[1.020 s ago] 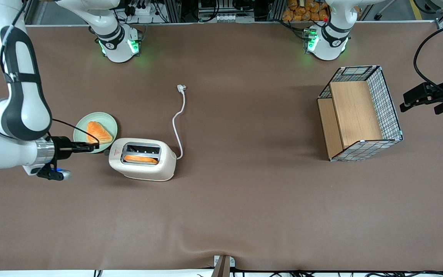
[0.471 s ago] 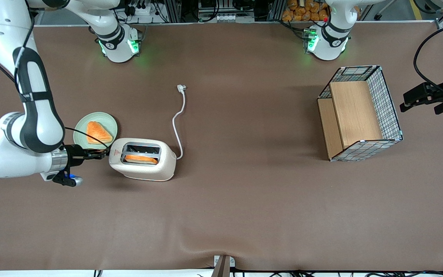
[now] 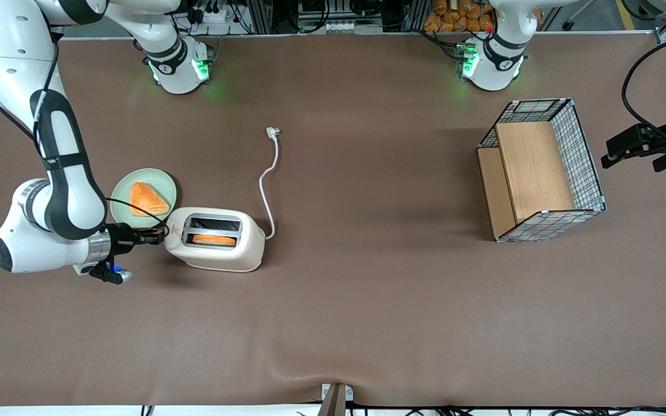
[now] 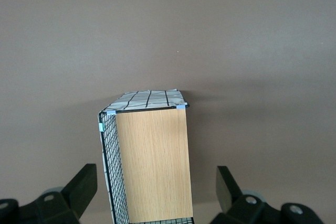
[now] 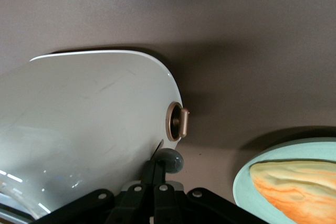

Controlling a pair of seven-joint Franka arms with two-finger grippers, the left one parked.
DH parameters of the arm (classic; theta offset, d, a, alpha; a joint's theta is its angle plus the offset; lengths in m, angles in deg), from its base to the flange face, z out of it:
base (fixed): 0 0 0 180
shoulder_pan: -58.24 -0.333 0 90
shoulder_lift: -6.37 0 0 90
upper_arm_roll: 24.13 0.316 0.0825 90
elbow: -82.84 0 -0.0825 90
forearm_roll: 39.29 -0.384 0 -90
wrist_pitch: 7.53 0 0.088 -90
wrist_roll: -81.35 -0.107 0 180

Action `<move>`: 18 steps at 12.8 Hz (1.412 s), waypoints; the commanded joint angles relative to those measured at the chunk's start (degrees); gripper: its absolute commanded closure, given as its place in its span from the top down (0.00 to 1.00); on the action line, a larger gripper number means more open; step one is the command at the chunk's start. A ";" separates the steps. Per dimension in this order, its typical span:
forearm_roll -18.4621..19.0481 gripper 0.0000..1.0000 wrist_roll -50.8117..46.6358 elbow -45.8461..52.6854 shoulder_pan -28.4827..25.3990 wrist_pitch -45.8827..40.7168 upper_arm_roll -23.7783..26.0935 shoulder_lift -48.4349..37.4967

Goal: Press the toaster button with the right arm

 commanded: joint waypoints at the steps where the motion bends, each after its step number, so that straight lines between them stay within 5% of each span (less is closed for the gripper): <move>1: -1.08 0.00 1.51 -0.01 -0.10 3.25 0.02 2.79; 4: -1.16 0.00 3.88 -1.42 0.25 5.45 0.02 3.15; 10: -7.93 0.00 7.49 -2.56 2.45 4.92 0.02 3.76; 18: -4.79 0.00 7.05 -0.19 1.84 -1.57 -0.50 -2.37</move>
